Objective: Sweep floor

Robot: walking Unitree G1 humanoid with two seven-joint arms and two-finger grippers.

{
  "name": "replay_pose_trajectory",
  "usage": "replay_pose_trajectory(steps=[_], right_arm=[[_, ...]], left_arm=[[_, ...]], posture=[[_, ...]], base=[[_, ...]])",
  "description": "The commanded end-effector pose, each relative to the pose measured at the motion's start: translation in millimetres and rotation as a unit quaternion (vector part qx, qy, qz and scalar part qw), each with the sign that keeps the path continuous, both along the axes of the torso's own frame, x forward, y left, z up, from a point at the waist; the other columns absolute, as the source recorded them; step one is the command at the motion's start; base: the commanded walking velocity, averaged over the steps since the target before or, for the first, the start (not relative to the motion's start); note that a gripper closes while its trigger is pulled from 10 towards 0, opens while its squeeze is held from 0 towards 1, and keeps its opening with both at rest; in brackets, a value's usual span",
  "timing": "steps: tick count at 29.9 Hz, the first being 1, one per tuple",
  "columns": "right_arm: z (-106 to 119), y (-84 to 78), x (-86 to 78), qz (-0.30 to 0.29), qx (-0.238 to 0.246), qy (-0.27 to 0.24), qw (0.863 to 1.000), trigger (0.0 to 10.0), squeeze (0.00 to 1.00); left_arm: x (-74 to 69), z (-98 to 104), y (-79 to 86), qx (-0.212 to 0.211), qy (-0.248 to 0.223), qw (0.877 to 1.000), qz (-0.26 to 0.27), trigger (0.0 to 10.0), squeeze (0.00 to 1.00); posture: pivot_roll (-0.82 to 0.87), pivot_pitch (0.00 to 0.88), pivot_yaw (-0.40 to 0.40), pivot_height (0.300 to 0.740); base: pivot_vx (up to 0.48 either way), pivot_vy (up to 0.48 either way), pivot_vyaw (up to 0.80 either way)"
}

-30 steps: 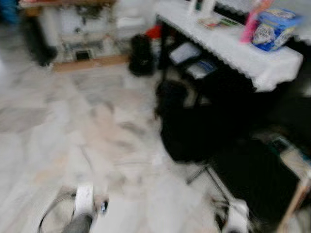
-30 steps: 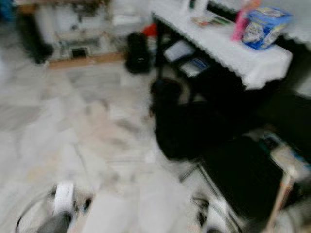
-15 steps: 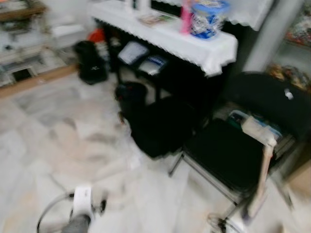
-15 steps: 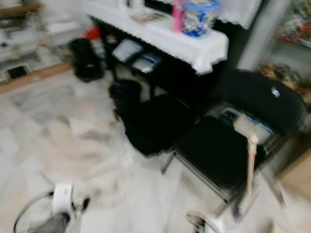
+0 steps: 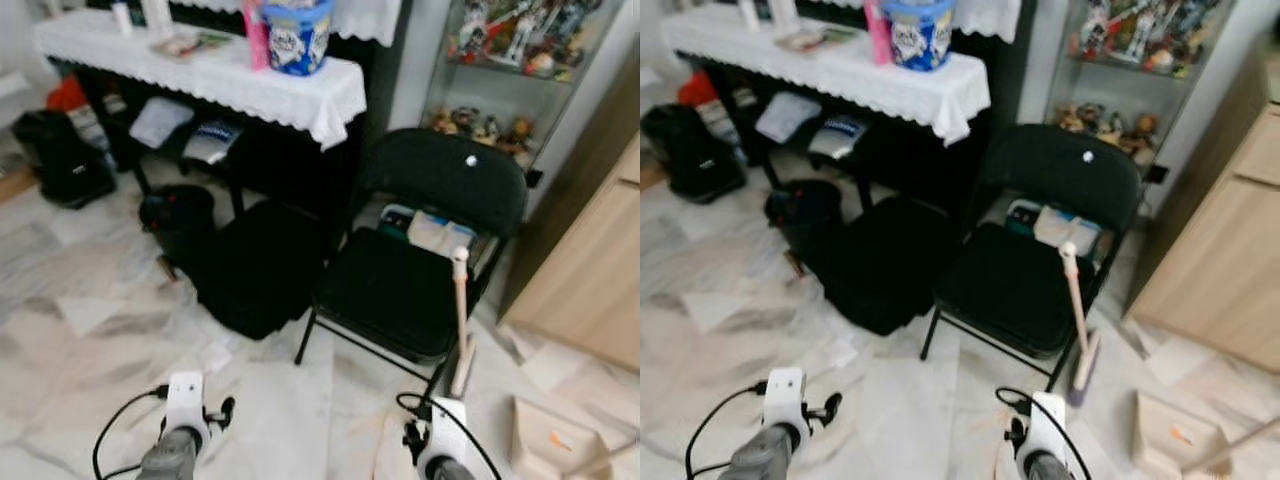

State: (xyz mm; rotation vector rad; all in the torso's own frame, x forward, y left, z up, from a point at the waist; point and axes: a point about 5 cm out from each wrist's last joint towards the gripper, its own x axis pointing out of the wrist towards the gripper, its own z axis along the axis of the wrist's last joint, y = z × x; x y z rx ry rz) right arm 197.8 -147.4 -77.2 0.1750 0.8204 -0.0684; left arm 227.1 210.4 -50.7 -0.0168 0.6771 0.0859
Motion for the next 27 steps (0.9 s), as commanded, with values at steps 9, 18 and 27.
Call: replay_pose_trajectory(steps=[9, 18, 27], right_arm=[[13.6, -29.0, 23.9, -0.015, -0.023, -0.009, 1.0, 10.0, 0.0], [19.9, -48.7, 30.6, -0.021, -0.03, -0.013, 0.999, 10.0, 0.0], [14.5, -44.9, 21.8, -0.019, -0.026, -0.01, 0.999, 10.0, 0.0]], left_arm=[[2.2, 0.1, -6.0, -0.002, 0.001, 1.0, -0.017, 10.0, 0.0], [2.2, 0.0, -7.2, -0.002, 0.001, 1.0, -0.021, 10.0, 0.0], [1.9, -0.2, -7.3, -0.003, 0.001, 1.0, -0.023, 10.0, 0.0]], posture=[[-0.09, 0.0, 0.022, 0.74], [-0.09, 0.0, 0.022, 0.74], [-0.09, 0.0, 0.022, 0.74]], base=[[0.0, 0.0, -0.76], [0.0, 0.0, -0.76], [0.0, 0.0, -0.76]])
